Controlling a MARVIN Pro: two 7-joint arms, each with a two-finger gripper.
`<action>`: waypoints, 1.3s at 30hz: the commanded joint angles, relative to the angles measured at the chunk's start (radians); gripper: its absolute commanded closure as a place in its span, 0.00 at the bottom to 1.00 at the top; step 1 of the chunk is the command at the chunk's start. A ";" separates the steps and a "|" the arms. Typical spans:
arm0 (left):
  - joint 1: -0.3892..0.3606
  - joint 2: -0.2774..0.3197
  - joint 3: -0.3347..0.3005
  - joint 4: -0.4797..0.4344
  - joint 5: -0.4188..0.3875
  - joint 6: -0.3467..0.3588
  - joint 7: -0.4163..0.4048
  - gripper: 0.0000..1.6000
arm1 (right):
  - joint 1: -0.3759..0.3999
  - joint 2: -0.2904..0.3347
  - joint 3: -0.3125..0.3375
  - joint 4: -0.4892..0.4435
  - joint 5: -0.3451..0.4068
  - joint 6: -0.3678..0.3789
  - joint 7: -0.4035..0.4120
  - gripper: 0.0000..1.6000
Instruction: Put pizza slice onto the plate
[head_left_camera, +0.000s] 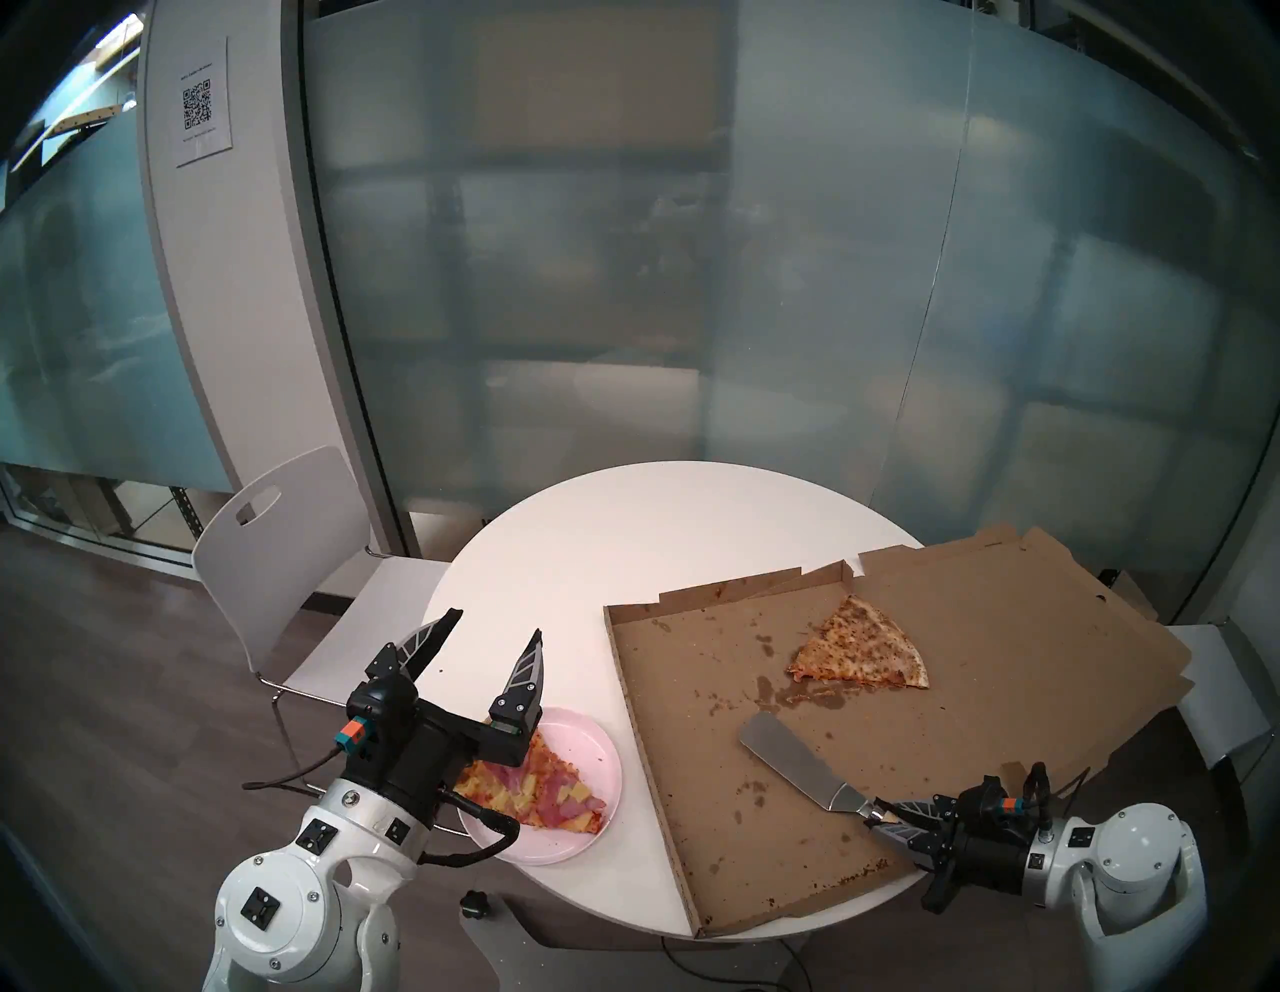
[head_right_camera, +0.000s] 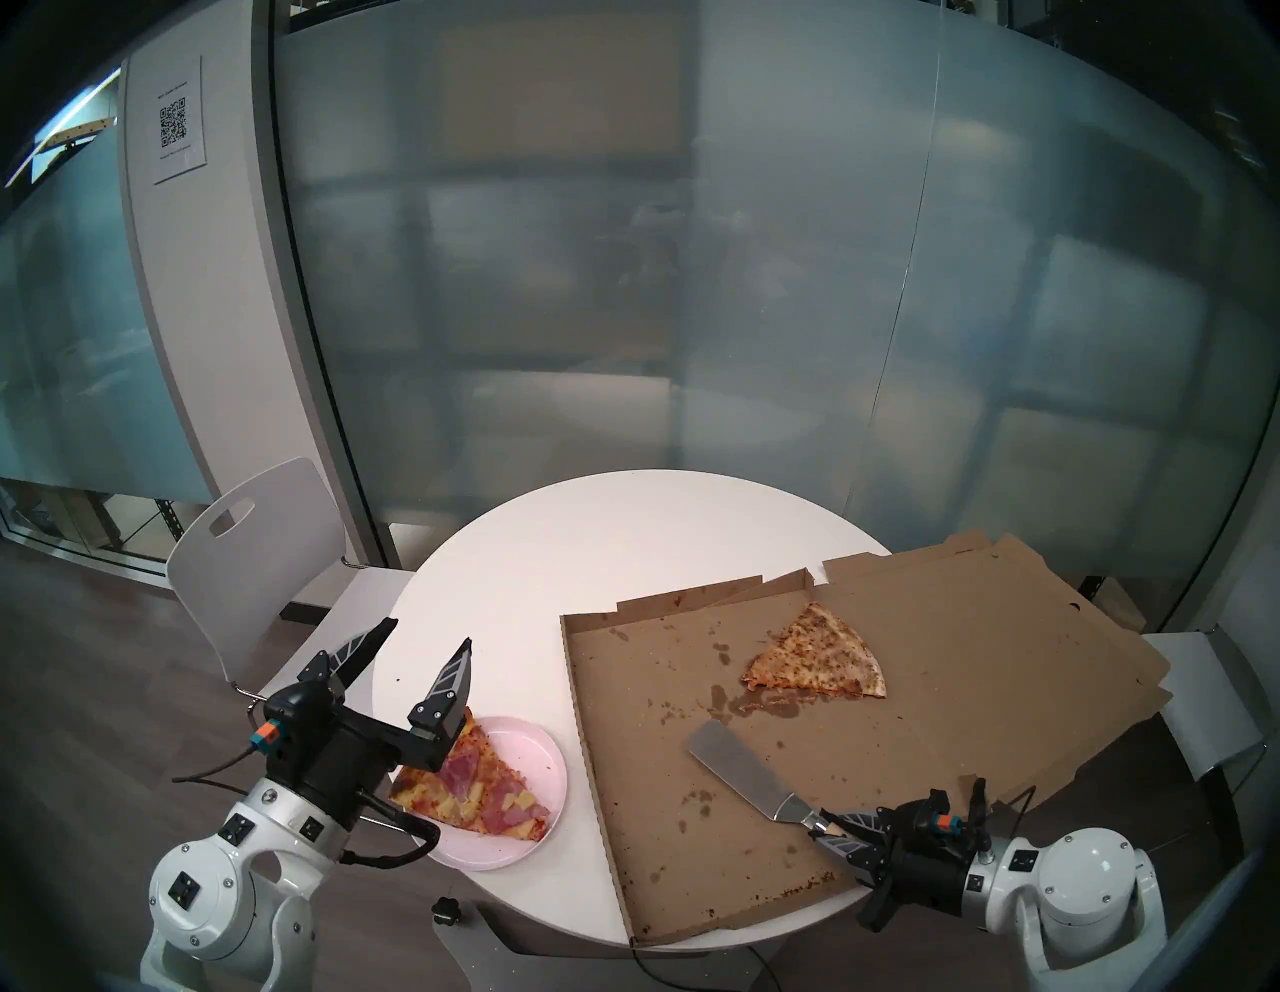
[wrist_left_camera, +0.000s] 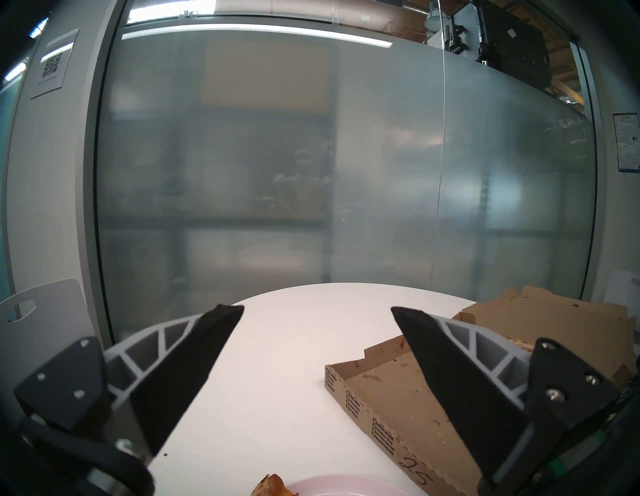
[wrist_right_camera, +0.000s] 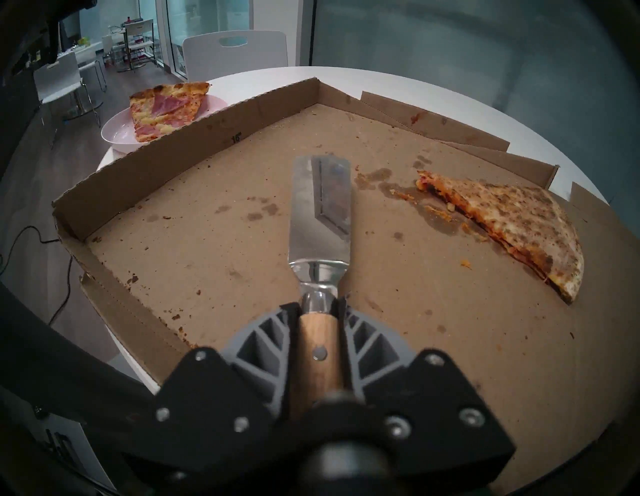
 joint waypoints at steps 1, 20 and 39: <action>-0.003 0.000 -0.001 -0.019 -0.001 -0.009 -0.001 0.00 | 0.007 0.006 0.007 -0.017 0.012 -0.005 0.009 0.62; -0.003 -0.001 -0.002 -0.019 0.000 -0.009 -0.001 0.00 | 0.016 0.007 0.008 -0.028 0.009 0.019 0.029 0.29; -0.004 -0.002 -0.002 -0.019 0.000 -0.008 -0.002 0.00 | 0.042 -0.055 0.093 -0.074 0.096 -0.005 0.005 0.07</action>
